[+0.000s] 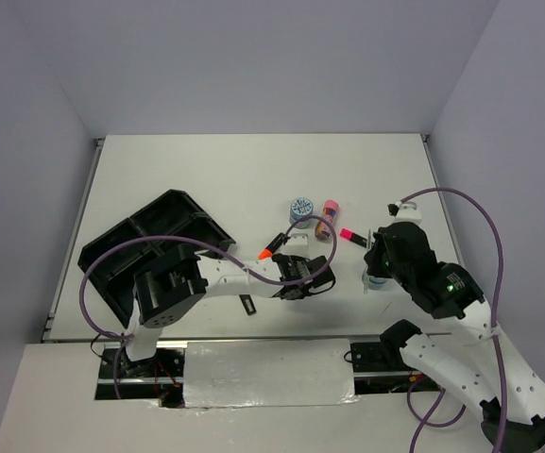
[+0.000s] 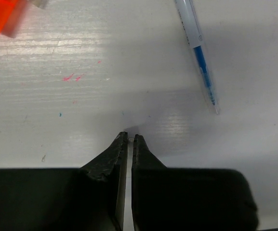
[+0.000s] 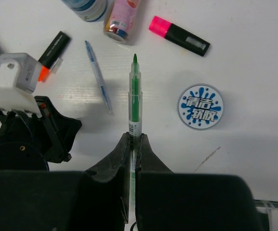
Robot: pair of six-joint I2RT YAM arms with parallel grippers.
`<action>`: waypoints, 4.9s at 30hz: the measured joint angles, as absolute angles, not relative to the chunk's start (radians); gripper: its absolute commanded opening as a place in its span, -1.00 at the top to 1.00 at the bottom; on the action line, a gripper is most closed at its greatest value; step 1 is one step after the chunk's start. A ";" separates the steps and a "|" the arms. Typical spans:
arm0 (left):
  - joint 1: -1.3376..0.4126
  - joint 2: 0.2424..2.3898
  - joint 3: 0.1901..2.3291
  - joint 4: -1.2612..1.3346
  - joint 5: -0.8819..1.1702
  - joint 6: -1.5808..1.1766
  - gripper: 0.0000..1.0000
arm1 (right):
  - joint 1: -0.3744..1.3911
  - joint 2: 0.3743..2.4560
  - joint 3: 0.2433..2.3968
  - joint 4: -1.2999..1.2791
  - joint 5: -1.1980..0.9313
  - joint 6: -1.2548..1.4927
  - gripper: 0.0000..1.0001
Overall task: Sort the stationery into containers
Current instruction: Close the pen cap on the pen.
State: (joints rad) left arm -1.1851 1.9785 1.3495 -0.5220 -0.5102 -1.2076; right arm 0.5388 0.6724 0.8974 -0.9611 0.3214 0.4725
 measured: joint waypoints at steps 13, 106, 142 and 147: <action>-1.121 1.179 0.921 0.005 -0.527 -0.841 1.00 | 0.586 0.410 0.519 -0.464 -0.213 0.535 1.00; -1.079 0.823 0.644 0.515 -0.234 -0.759 -0.01 | 1.180 0.723 0.788 -0.067 0.116 0.372 1.00; -1.077 0.827 0.687 0.558 0.021 -0.580 -0.41 | 1.180 0.776 0.810 0.030 0.003 0.369 1.00; -1.079 0.795 0.709 0.514 -0.004 -0.557 -0.65 | 1.180 0.777 0.809 0.030 -0.005 0.368 1.00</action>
State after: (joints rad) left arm -1.0786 0.7952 0.7094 0.5140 -0.0040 -0.5568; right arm 1.1805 0.7769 0.8093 0.0296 -0.0051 0.3683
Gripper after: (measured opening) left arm 0.840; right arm 0.181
